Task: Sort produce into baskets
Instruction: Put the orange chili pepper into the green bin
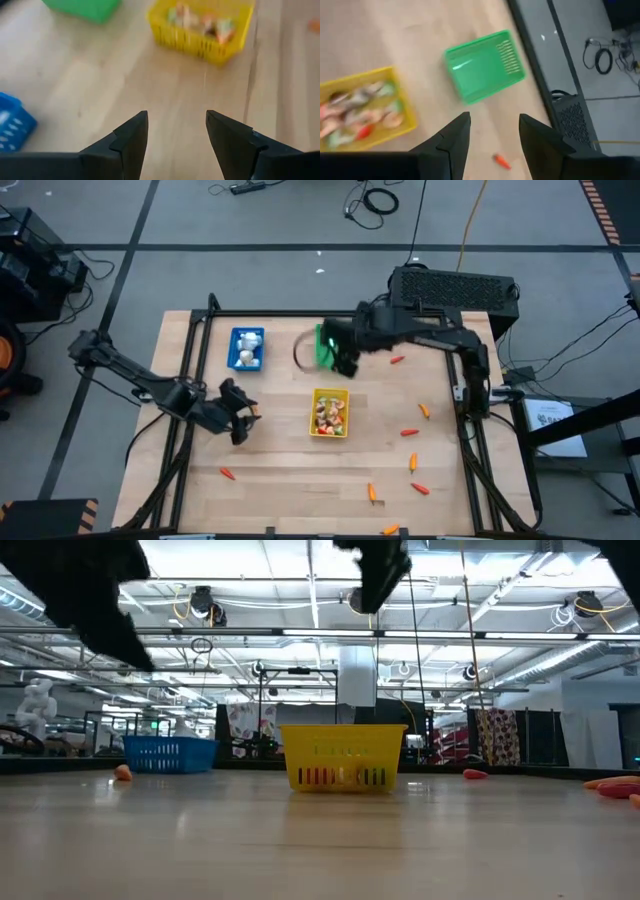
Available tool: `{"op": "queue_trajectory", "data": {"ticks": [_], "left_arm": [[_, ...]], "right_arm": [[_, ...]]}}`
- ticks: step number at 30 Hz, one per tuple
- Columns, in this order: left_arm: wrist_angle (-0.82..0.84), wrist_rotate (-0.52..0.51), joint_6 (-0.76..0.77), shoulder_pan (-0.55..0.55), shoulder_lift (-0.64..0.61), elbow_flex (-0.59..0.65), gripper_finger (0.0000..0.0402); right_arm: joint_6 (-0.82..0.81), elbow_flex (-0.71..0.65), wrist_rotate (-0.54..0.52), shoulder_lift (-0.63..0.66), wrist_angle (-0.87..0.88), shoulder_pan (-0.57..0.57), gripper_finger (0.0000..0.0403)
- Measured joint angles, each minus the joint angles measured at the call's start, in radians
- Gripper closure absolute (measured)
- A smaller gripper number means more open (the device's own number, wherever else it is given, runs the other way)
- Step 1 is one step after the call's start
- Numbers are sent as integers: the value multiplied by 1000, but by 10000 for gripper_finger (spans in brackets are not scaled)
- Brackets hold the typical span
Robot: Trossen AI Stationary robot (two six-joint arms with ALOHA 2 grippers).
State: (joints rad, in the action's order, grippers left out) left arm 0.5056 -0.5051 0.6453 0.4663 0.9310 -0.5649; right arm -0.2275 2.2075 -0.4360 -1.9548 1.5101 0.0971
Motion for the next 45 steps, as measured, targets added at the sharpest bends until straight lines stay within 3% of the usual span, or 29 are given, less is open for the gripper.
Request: {"op": "queue_trajectory", "data": {"ticks": [4,8,11,15,18,23,26,34,45], "left_arm": [[71,184,-41,-89,77,-14,194],[106,340,-262,-210,124,-46,194],[177,373,-454,-284,147,-78,194],[159,492,-651,-352,190,-111,194],[187,535,-708,-382,247,-112,194],[185,534,-730,-447,357,-111,194],[186,534,-731,-454,414,-111,194],[188,470,-733,-474,452,-111,194],[180,503,-757,-493,507,-104,194]], "right_arm": [[-85,-91,-17,65,9,-169,243],[-246,-282,-149,178,-14,-381,243],[-466,-501,-246,288,-84,-545,243],[-684,-828,-324,425,-372,-731,243],[-682,-1019,-384,483,-702,-809,243],[-415,-1215,-425,494,-1271,-837,243],[-297,-1278,-421,491,-1452,-834,243],[-269,-1289,-373,490,-1455,-822,243],[-270,-1289,-373,489,-1455,-818,243]]}}
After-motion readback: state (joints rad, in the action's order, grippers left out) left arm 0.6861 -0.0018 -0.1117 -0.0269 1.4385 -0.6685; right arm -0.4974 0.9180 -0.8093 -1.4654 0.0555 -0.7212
